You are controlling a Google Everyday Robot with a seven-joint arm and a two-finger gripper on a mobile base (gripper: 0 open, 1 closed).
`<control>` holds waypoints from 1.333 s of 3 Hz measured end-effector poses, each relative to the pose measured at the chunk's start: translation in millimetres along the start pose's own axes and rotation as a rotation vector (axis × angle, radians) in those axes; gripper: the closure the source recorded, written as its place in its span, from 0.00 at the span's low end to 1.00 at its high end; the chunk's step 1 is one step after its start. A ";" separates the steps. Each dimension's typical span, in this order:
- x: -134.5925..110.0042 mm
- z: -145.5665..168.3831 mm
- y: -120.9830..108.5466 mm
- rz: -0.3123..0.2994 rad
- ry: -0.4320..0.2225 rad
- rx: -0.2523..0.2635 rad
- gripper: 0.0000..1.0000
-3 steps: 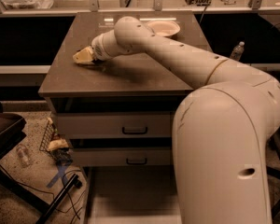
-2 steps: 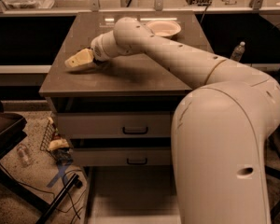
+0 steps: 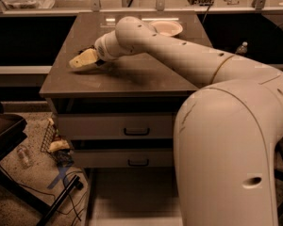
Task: Place rxbar chocolate into bottom drawer
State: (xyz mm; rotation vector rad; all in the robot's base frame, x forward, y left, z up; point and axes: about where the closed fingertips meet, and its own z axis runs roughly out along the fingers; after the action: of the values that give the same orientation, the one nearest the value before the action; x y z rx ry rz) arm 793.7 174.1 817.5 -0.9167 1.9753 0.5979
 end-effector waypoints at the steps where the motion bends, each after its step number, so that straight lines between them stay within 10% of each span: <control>1: 0.0 0.0 0.0 0.000 0.000 0.000 0.00; 4: -3.2 3.9 6.6 -0.022 0.024 -0.019 0.80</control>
Offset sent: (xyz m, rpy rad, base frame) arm 0.0000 0.0000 0.0000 0.0000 0.0000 0.0000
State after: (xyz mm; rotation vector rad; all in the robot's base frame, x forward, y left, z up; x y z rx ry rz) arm 791.7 182.1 818.7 -0.9602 1.9811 0.5969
